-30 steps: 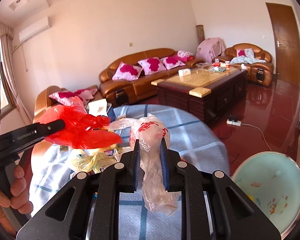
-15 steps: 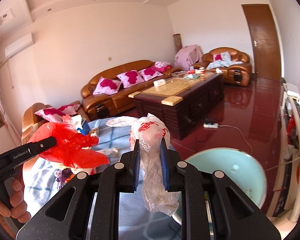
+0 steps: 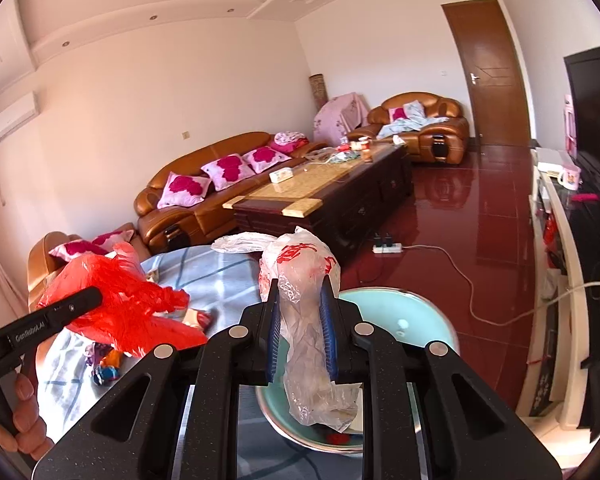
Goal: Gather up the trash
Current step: 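Carry both bags over the green bucket and release the red bag from the left tool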
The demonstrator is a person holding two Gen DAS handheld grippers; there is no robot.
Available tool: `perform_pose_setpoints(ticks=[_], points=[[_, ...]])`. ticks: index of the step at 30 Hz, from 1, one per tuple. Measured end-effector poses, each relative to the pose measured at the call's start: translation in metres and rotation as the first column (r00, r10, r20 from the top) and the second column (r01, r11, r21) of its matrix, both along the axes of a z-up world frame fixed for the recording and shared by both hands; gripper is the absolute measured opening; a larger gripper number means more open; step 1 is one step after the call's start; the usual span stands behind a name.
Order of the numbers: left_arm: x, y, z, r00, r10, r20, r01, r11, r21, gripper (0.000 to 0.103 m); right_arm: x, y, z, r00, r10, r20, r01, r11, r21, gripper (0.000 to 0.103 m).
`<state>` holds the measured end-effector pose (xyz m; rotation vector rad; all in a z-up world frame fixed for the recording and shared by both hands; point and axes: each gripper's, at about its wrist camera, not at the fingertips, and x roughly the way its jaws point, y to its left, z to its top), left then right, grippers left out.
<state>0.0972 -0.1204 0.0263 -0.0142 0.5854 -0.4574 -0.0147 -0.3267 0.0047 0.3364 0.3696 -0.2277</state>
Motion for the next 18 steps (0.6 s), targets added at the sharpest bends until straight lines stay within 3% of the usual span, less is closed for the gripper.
perform_pose_setpoints(ticks=[18], points=[[-0.028,-0.088,-0.027,0.992,-0.123,-0.033,0.126,0.985,0.114,0.022,-0.014,-0.038,-0.027,0.994,-0.084,-0.066,0.087,0.995,0.046,0.019]])
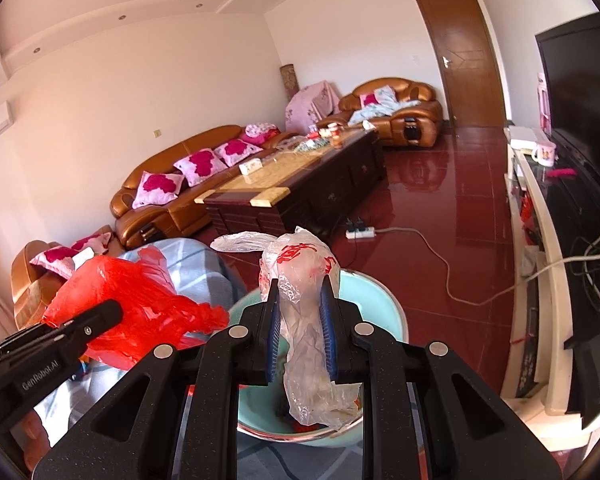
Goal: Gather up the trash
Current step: 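Carry both bags over the green bucket and release the red bag from the left tool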
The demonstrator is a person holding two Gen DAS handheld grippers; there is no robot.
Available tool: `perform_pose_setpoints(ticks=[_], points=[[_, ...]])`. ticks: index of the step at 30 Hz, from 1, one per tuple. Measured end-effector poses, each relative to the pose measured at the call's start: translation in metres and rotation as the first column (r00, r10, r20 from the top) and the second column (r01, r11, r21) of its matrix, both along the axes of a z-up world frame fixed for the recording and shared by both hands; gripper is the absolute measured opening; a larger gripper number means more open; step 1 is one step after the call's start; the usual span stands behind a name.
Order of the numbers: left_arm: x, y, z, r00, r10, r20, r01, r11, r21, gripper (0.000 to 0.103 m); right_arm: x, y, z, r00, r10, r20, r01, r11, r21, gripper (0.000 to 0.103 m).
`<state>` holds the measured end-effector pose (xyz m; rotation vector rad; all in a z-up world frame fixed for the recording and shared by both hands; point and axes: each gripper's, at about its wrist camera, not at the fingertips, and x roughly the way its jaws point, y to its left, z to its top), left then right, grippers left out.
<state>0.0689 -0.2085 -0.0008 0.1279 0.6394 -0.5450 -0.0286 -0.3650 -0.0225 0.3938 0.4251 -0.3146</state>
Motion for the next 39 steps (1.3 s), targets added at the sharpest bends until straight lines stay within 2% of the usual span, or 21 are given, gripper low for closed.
perform_pose_setpoints(ticks=[8,18,25,29,31,33,35,39], points=[[0.004,-0.024,-0.024,0.999,-0.023,-0.035,0.025,0.998,0.063,0.022,0.009,-0.009,-0.02,0.998,0.01,-0.058,-0.007,0.999,0.047,0.019],[0.009,-0.044,-0.04,0.996,-0.028,-0.082,0.036,0.995,0.096,0.022,0.014,-0.015,-0.034,0.994,0.017,-0.109,-0.007,0.996,0.09,0.02],[0.008,-0.049,-0.047,0.996,-0.024,-0.089,0.034,0.992,0.117,0.026,0.014,-0.019,-0.036,0.993,0.026,-0.115,-0.012,0.993,0.12,0.029],[0.009,-0.045,-0.044,0.998,-0.003,-0.069,0.01,0.994,0.109,0.056,0.012,-0.021,-0.034,0.995,0.011,-0.103,0.001,0.992,0.123,0.032],[0.008,-0.042,-0.041,0.999,0.011,-0.045,-0.006,0.994,0.109,0.062,0.008,-0.023,-0.031,0.996,-0.009,-0.09,0.02,0.993,0.118,0.042],[0.006,-0.04,-0.038,1.0,0.024,-0.018,-0.022,0.993,0.116,0.073,0.004,-0.024,-0.027,0.997,-0.033,-0.074,0.041,0.994,0.106,0.044],[0.003,-0.037,-0.035,0.999,0.041,0.011,-0.042,0.992,0.117,0.078,0.001,-0.024,-0.023,0.997,-0.043,-0.06,0.048,0.994,0.097,0.046],[-0.002,-0.028,-0.028,0.996,0.076,0.05,-0.081,0.991,0.11,0.092,-0.005,-0.023,-0.015,0.997,-0.078,-0.022,0.079,0.995,0.068,0.057]])
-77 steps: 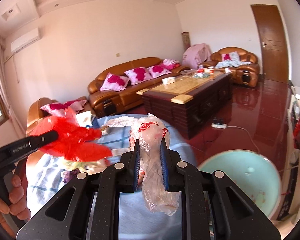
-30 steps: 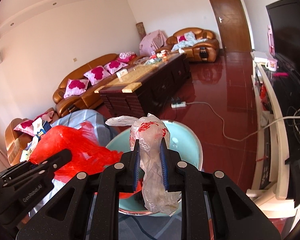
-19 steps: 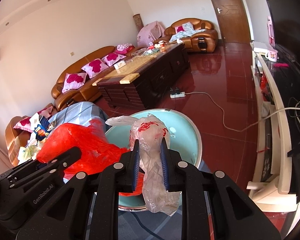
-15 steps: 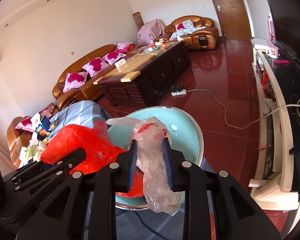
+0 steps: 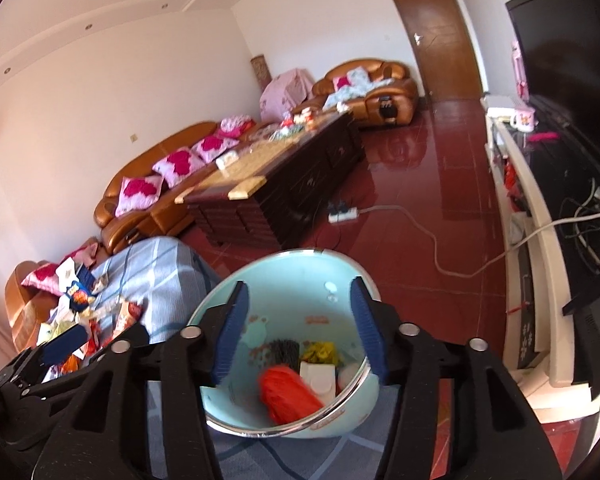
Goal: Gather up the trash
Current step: 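Carry both bags over the green bucket and release the red bag from the left tool, then move both tools back over the table toward the red snack packet and white bag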
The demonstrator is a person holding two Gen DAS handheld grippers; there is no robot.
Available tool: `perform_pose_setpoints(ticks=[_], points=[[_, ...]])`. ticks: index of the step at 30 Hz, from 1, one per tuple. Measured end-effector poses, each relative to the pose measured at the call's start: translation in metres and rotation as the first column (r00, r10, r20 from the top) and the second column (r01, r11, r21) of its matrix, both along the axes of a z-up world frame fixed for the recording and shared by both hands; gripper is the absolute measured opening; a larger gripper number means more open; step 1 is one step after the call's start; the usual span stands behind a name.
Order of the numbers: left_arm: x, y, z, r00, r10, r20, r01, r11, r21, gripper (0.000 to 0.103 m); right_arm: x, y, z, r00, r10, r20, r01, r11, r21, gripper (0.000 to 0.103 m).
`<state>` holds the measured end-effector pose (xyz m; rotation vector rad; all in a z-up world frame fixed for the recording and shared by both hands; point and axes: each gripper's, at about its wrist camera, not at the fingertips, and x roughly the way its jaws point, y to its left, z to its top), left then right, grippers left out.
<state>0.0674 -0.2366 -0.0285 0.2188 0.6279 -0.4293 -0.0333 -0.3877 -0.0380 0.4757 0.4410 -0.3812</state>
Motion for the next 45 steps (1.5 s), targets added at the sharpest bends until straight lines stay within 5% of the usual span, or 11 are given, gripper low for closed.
perform_pose_setpoints(ticks=[6,25,45], points=[[-0.003,0.018,0.012,0.999,0.023,0.031,-0.023,1.0,-0.019,0.095,-0.001,0.007,0.007,1.0,-0.001,0.021,0.001,0.999,-0.037,0.072],[0.002,0.084,0.002,0.993,0.113,-0.04,-0.114,0.992,-0.046,0.097,0.017,0.055,0.009,0.994,0.11,-0.008,-0.111,0.99,-0.089,0.076],[0.027,0.205,-0.017,0.936,0.335,-0.109,-0.343,0.938,-0.059,0.097,0.05,0.139,0.017,0.962,0.268,-0.054,-0.273,0.952,-0.138,0.075]])
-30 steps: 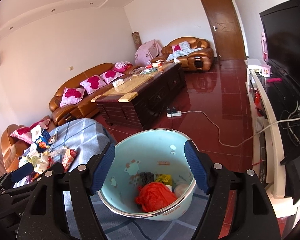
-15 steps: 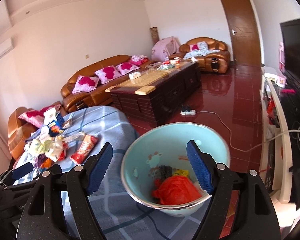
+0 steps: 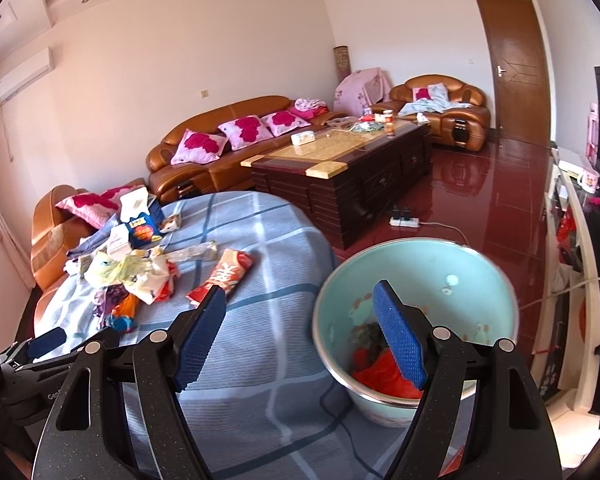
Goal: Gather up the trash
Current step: 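Move both tools back over the table toward the red snack packet and white bag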
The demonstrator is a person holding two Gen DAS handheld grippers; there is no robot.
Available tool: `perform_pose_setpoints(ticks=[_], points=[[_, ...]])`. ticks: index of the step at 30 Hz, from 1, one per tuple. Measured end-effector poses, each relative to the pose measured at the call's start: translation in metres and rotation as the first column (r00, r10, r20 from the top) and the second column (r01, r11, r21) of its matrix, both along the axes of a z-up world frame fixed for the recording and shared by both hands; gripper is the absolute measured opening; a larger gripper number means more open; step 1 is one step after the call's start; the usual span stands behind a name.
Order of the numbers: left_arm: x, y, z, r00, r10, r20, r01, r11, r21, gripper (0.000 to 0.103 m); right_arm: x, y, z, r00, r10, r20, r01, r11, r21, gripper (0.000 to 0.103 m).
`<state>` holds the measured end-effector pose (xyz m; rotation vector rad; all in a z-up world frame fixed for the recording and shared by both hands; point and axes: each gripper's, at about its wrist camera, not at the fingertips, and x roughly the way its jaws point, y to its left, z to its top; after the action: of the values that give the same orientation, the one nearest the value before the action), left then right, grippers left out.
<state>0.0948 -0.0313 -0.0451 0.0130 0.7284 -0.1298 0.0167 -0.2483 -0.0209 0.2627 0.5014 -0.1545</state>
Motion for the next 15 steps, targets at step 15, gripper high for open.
perform_pose_setpoints(ticks=[15], points=[[0.037,0.083,-0.009,0.99,0.141,-0.025,-0.142,0.988,-0.057,0.097,0.059,0.054,-0.015,0.993,0.091,-0.072,-0.091,0.996,0.011,0.074]])
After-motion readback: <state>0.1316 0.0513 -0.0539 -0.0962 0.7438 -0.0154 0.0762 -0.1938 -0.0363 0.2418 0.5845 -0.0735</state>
